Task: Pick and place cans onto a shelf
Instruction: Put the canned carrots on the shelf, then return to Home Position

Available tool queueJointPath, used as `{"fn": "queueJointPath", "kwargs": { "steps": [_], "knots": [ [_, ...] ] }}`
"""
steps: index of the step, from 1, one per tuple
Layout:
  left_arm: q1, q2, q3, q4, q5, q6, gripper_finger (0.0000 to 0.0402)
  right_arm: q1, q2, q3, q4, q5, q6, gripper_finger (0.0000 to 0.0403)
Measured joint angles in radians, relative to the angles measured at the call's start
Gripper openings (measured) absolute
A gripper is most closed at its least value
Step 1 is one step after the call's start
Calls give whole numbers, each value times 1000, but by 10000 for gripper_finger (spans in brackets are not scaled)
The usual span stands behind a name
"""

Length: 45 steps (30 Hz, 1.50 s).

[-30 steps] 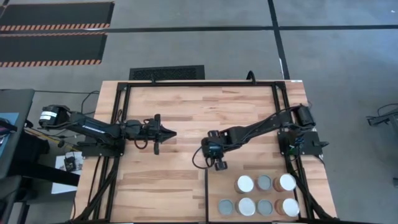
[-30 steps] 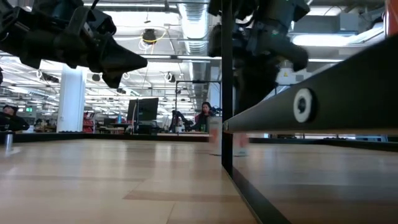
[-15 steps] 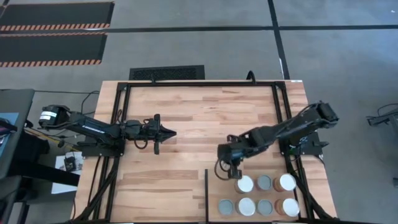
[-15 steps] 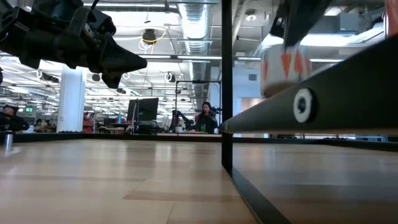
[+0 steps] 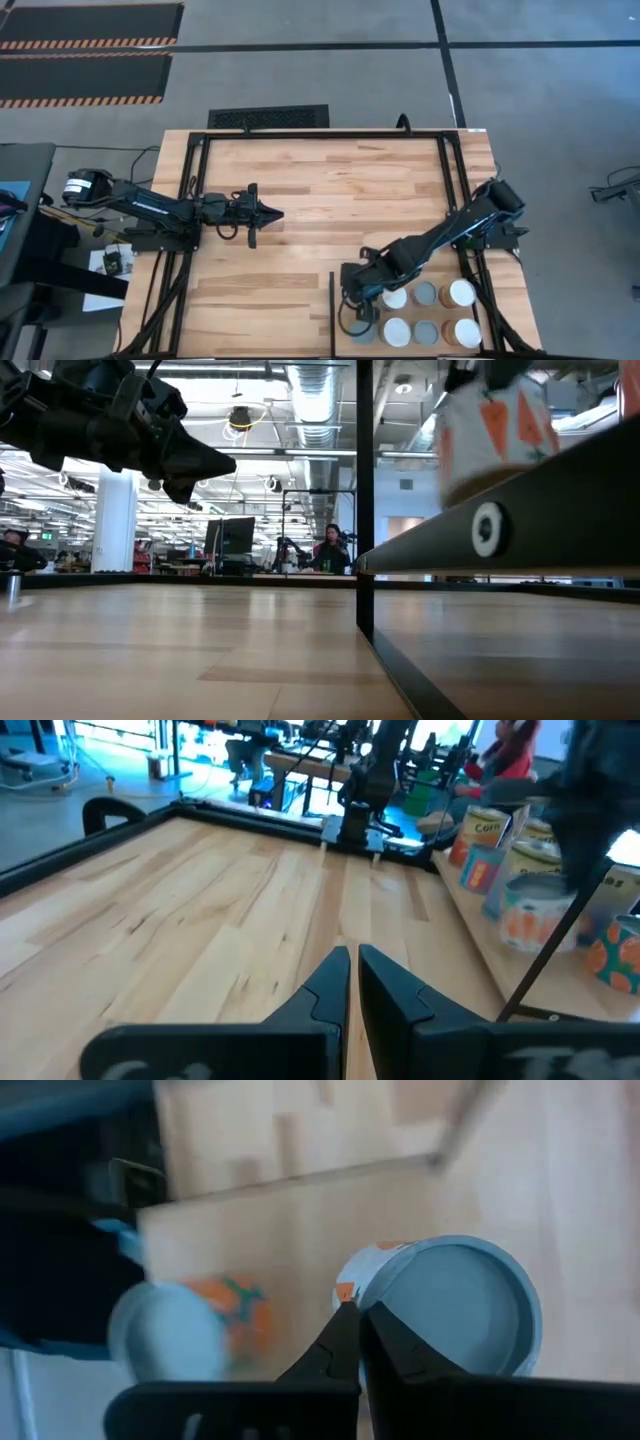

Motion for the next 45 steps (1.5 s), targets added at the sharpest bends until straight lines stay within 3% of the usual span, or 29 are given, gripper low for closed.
{"fn": "queueJointPath", "kwargs": {
  "steps": [8, 18, 38, 42, 45],
  "knots": [
    [0, -2, -1, -12, 4, -11, 12, 5, 91, 89, -70, -45, 42, 14],
    [-1, -2, -1, -16, 4, -12, 12, 5, 99, 94, -65, -81, 70, 21],
    [-1, -2, -1, -20, 4, -12, 12, 8, 99, 94, -47, -122, 97, 93],
    [-1, -2, -1, -20, 3, -2, 12, 5, 97, 94, -34, -124, 33, 103],
    [-1, -1, -1, -16, -22, 26, 7, 2, 73, 93, -37, -120, -79, 89]
  ]
}}
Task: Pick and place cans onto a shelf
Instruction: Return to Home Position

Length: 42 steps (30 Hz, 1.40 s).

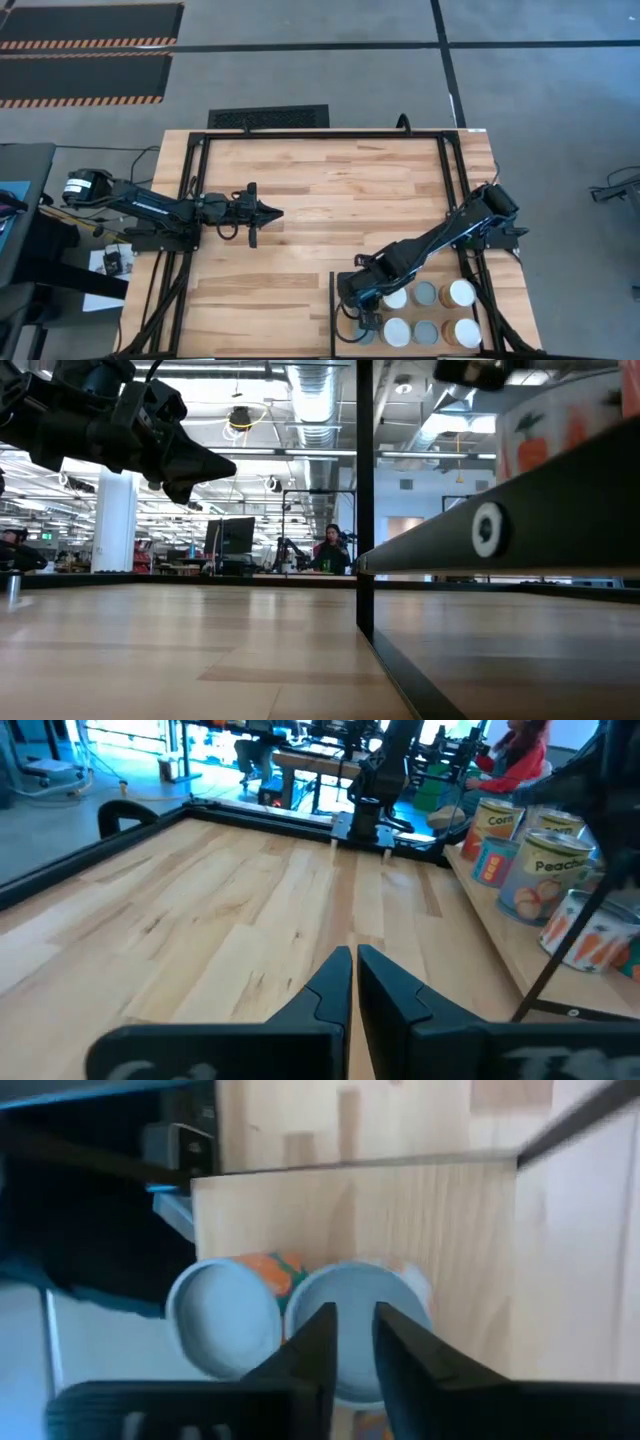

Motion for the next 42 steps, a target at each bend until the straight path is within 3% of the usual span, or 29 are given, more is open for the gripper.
{"fn": "queueJointPath", "kwargs": {
  "steps": [5, 11, 20, 29, 33, 42],
  "knots": [
    [25, 0, 0, 0, 48, 19, 2, -31, -78, 0, -4, 9, -206, 14],
    [94, 0, 0, 0, 203, 52, 0, -159, -189, -54, 12, -32, -427, 5],
    [237, 0, 0, 2, 419, 105, 0, -442, -348, -366, 290, -226, -708, 3],
    [277, -14, -107, 185, 433, 93, 0, -588, -538, -713, 708, -234, -797, 2],
    [285, -37, -153, 246, 425, 54, 0, -603, -616, -859, 940, -172, -774, 1],
    [285, -117, -153, 184, 381, 58, 0, -545, -757, -1143, 1300, 67, -696, 0]
  ]
}}
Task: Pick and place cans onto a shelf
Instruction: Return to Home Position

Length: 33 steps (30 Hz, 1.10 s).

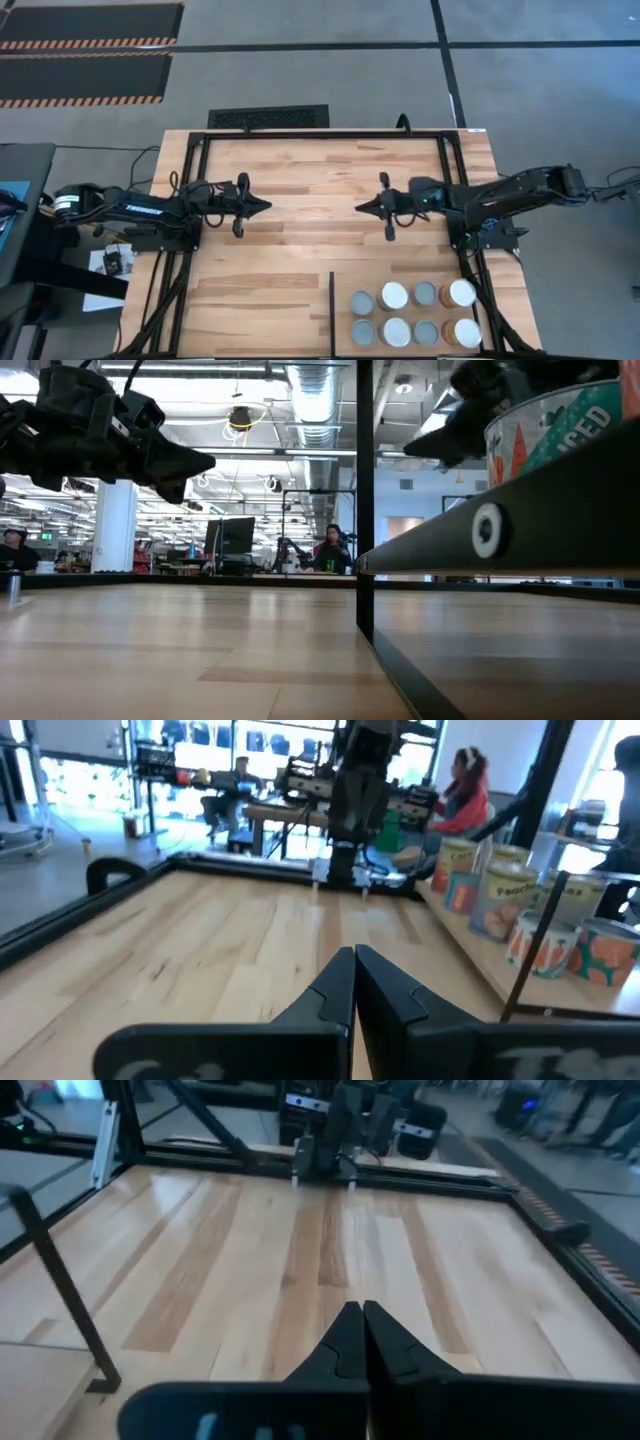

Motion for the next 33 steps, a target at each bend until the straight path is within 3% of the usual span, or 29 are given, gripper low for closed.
{"fn": "queueJointPath", "kwargs": {
  "steps": [7, 11, 23, 33],
  "knots": [
    [-30, -66, -2, -68, -30, 7, 0, 94, -149, -153, 63, 187, 23, 0],
    [-76, -113, -2, -145, -115, 31, 0, 149, -262, -223, 64, 273, 22, 0],
    [-133, -328, -2, -435, -142, 46, 0, 166, -617, -400, 21, 226, 23, 0],
    [-134, -604, -2, -705, -178, 47, 0, 166, -877, -459, -118, 221, 12, 0]
  ]
}}
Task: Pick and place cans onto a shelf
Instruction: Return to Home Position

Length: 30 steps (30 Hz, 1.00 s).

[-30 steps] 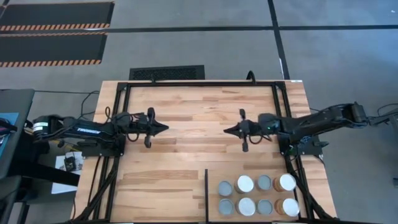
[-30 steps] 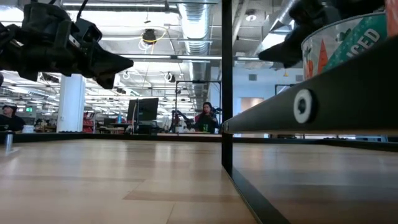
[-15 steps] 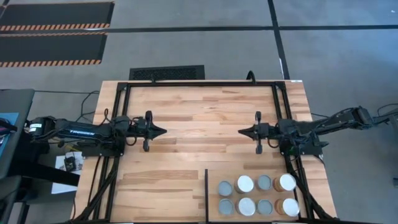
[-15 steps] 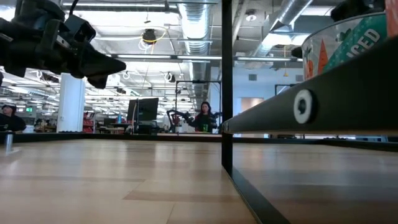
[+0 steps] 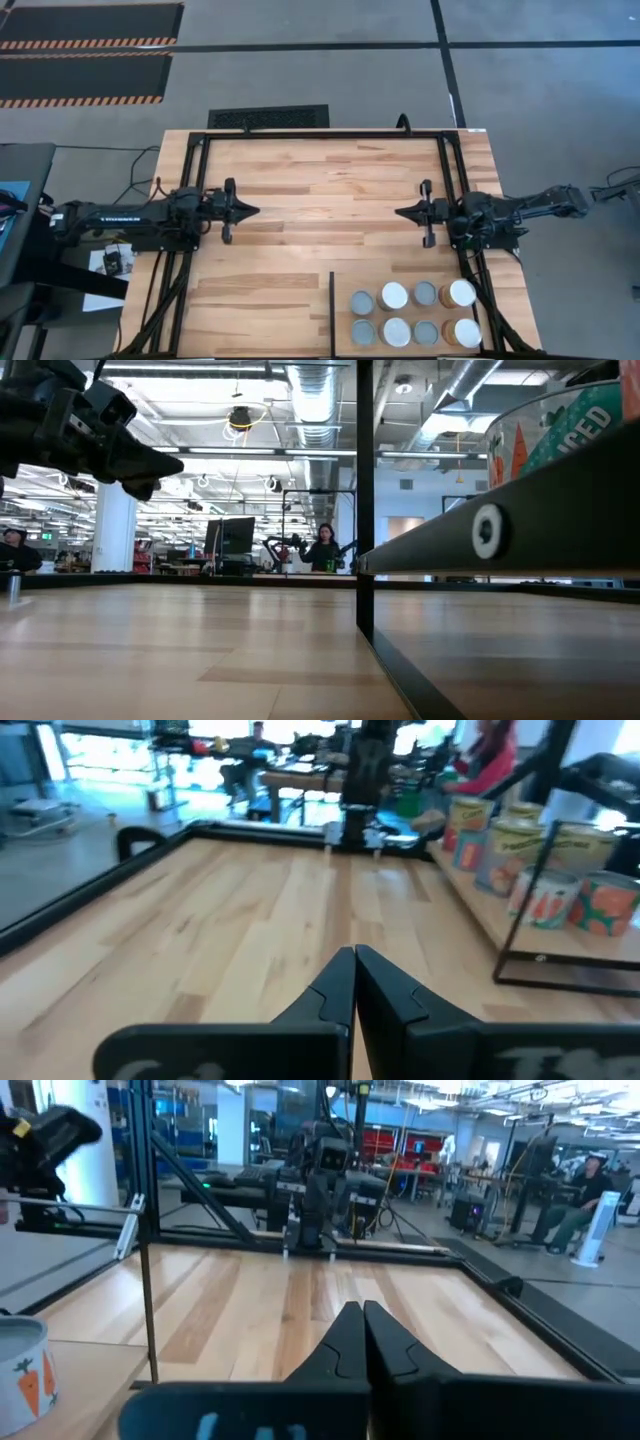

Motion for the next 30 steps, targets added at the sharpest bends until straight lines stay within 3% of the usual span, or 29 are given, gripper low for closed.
{"fn": "queueJointPath", "kwargs": {
  "steps": [8, 11, 24, 30],
  "knots": [
    [0, -280, -1, -236, -62, -1, 0, -1, -180, -1, -194, -1, 18, 0],
    [0, -370, -1, -249, -78, 16, 0, -1, -230, -1, -220, 5, 21, 1],
    [0, -374, -1, -242, -45, 8, 0, -1, -222, -2, -228, 20, 44, 15],
    [0, -374, -1, -242, -46, -77, 0, -1, -221, -3, -230, 21, 6, 36]
  ]
}}
